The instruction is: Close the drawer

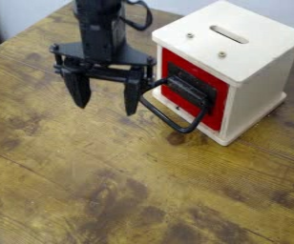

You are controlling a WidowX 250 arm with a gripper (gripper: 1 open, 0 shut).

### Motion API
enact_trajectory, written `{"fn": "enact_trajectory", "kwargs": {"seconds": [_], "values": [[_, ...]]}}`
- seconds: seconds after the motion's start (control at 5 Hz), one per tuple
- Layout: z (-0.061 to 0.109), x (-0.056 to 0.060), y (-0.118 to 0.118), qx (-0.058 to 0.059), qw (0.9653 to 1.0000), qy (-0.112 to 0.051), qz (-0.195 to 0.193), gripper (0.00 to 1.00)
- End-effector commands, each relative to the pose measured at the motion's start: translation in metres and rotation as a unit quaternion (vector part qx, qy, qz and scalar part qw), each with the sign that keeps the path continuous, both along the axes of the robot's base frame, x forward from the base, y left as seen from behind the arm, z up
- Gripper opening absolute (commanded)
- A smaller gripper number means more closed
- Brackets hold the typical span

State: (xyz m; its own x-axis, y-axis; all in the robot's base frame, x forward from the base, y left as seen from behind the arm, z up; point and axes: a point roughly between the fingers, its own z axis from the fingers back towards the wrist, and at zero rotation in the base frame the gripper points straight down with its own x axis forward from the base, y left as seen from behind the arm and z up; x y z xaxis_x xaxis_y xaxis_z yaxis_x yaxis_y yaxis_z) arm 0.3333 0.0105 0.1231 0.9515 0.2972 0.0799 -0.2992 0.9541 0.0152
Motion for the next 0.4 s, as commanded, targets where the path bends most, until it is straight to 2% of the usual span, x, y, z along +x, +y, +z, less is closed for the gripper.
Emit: {"fn": "enact_trajectory", "kwargs": {"seconds": [0.0,0.2], "values": [[0.0272,0.0075,-0.0075,-0.005,0.9984,-0.047,0.031,1.00],[0.0332,0.0125,-0.0142,-0.005,0.9975,-0.051,0.049,1.00]]}}
